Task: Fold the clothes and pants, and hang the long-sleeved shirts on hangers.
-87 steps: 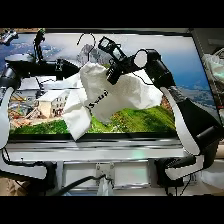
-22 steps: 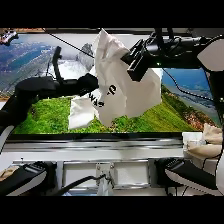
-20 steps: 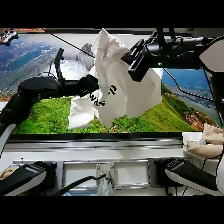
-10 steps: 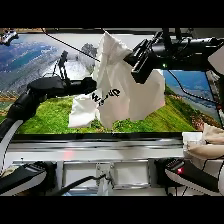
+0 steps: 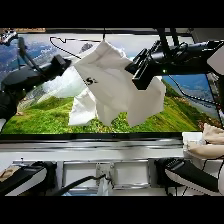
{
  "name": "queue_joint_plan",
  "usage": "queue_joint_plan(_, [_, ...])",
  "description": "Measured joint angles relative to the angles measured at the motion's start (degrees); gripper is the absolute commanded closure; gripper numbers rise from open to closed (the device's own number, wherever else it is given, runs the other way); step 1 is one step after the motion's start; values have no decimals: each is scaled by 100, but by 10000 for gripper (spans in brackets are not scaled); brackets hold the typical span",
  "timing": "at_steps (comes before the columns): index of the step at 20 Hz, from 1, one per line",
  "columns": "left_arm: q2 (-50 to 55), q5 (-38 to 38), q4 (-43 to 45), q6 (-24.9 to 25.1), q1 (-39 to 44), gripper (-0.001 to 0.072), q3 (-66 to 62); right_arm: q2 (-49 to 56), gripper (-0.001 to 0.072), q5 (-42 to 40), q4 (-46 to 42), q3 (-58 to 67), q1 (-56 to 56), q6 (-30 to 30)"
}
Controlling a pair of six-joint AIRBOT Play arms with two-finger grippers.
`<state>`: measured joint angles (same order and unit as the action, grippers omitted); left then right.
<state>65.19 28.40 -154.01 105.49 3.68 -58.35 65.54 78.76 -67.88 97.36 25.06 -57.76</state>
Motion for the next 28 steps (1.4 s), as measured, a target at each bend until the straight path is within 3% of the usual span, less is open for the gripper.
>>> queue_joint_plan(4, [-24,-555,11,70,-245,694,-155,0,686,372,-42,-52,2,-83])
queue_joint_plan(7, [-26,-476,42,629,-321,694,-450,-2,686,590,-173,-155,2,-136])
queue_joint_plan(10, [-83,-367,72,1679,-313,694,-850,-4,687,706,-350,-308,2,-219])
queue_joint_plan(15, [-267,-472,105,4026,-57,695,-1314,9,687,758,-728,-505,0,-431])
queue_joint_plan(18, [-428,-715,236,4929,308,694,-1401,52,687,717,-1003,-540,0,-529])
queue_joint_plan(23, [-780,83,428,5418,1145,693,-1438,76,686,330,-1718,-520,-7,-778])
queue_joint_plan(28, [-876,1095,553,5250,1585,692,-1434,52,686,118,-2142,-151,-7,-1029])
